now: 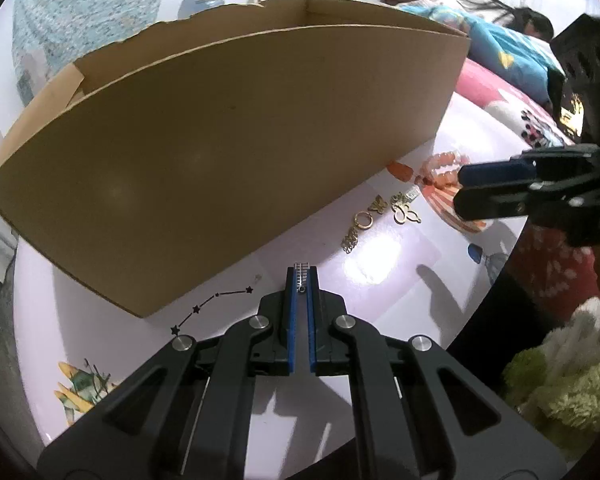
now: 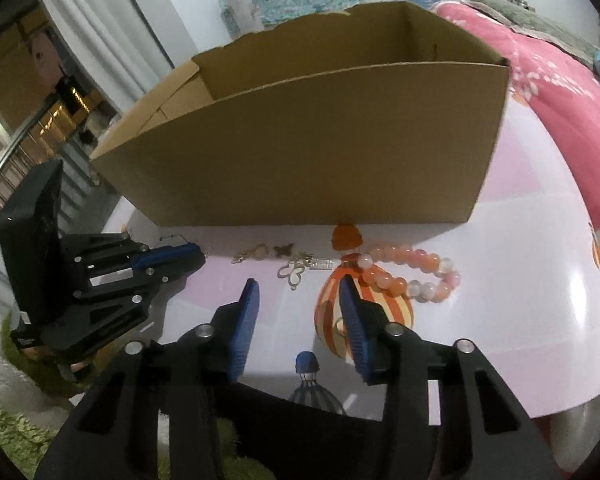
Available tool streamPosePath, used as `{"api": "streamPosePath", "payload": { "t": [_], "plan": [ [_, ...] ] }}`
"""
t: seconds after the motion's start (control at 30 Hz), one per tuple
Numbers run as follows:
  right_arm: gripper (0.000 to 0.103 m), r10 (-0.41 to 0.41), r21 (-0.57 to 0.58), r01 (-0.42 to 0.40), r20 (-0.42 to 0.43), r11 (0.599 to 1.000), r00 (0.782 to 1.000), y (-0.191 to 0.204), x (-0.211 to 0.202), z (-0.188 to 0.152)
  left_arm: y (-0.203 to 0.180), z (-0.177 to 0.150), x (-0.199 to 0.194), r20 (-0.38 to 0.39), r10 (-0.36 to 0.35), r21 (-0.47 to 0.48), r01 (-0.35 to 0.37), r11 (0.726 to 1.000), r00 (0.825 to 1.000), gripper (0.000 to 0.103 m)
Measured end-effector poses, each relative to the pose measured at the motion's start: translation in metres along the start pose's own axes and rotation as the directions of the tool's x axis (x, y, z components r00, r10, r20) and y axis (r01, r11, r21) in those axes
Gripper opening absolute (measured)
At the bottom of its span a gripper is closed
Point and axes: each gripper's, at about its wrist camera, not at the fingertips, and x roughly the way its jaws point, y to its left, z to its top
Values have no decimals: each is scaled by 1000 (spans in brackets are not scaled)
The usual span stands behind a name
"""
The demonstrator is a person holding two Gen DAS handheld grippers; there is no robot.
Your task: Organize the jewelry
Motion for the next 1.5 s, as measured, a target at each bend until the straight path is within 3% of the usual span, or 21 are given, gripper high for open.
{"api": "streamPosePath", "payload": {
  "t": [0.2,0.33,0.7,1.0,1.3,1.5],
  "plan": [
    [32,-40,-53,39,-15,998,999,6,10,8,3,-3,-1,10,-5,-16,6,1000,1000,4],
    [20,-72,-148,66,-32,987,997,8,19,17,3,-4,-2,14,-10,-13,10,1000,1000,4],
    [19,-39,-422,-22,-135,906,990,10,45,35,7,-6,-3,17,-21,-17,21,1000,1000,4],
    [19,-17,-417,-63,-185,907,983,9,43,34,8,-5,-2,15,-18,-19,19,1000,1000,4],
    [7,-41,-469,-54,-190,881,981,23,44,26,8,-4,-2,14,-19,-18,19,1000,1000,4],
    [5,-30,-433,-51,-179,900,983,22,39,25,8,-4,-1,19,-17,-21,18,1000,1000,4]
  ]
}}
